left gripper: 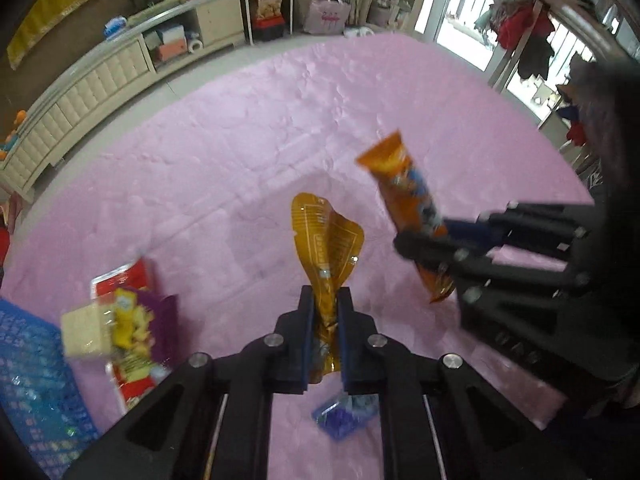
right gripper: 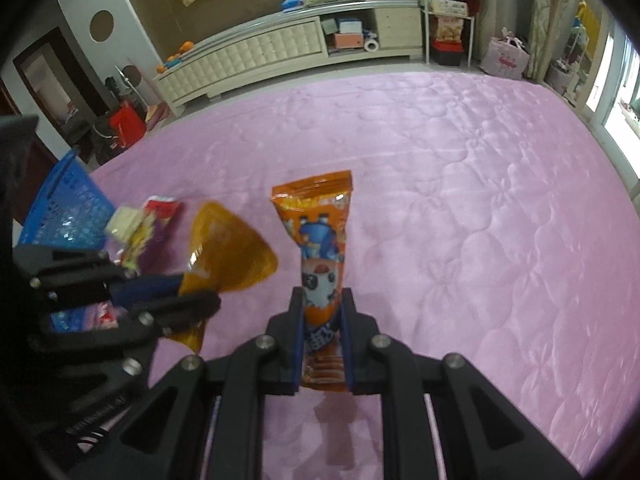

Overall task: Organize snacks
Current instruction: 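Carry the candy bar and orange packet over the blue basket with both tools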

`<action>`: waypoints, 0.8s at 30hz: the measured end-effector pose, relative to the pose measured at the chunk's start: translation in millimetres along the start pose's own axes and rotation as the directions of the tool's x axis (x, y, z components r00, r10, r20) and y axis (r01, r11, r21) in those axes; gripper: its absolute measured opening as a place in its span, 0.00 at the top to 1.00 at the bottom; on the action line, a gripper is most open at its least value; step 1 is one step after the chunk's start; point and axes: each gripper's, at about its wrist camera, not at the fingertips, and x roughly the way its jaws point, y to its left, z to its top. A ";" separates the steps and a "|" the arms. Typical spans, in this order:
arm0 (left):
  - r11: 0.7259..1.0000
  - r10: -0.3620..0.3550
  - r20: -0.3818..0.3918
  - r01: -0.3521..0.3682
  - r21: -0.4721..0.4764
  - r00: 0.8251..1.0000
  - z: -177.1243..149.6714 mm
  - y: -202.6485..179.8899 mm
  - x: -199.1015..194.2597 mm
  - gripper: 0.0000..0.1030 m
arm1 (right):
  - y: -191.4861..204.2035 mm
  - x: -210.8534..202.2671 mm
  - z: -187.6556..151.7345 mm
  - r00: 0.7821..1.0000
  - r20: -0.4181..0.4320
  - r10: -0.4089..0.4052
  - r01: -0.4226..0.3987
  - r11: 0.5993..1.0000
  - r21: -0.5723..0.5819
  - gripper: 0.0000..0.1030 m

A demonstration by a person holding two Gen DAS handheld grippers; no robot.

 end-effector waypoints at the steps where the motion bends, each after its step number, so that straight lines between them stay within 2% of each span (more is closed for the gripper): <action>1: 1.000 0.001 0.014 -0.001 -0.008 1.000 -3.3 0.3 -10.8 0.91 | 5.0 -4.7 -0.8 1.000 0.005 0.009 -0.009 1.000 -0.003 0.81; 7: 0.999 0.024 0.096 -0.019 -0.051 0.995 -24.3 17.9 -65.8 0.91 | 42.4 -35.9 -1.1 0.999 0.044 0.032 -0.031 0.999 -0.042 0.81; 14: 0.991 0.080 0.171 -0.061 -0.117 0.982 -57.6 48.1 -125.0 0.91 | 94.5 -59.4 -1.5 0.993 0.058 0.098 -0.091 0.990 -0.109 0.81; 24: 0.970 0.170 0.230 -0.121 -0.210 0.958 -114.5 92.6 -190.9 0.90 | 180.8 -86.0 1.5 0.982 0.080 0.173 -0.148 0.957 -0.249 0.81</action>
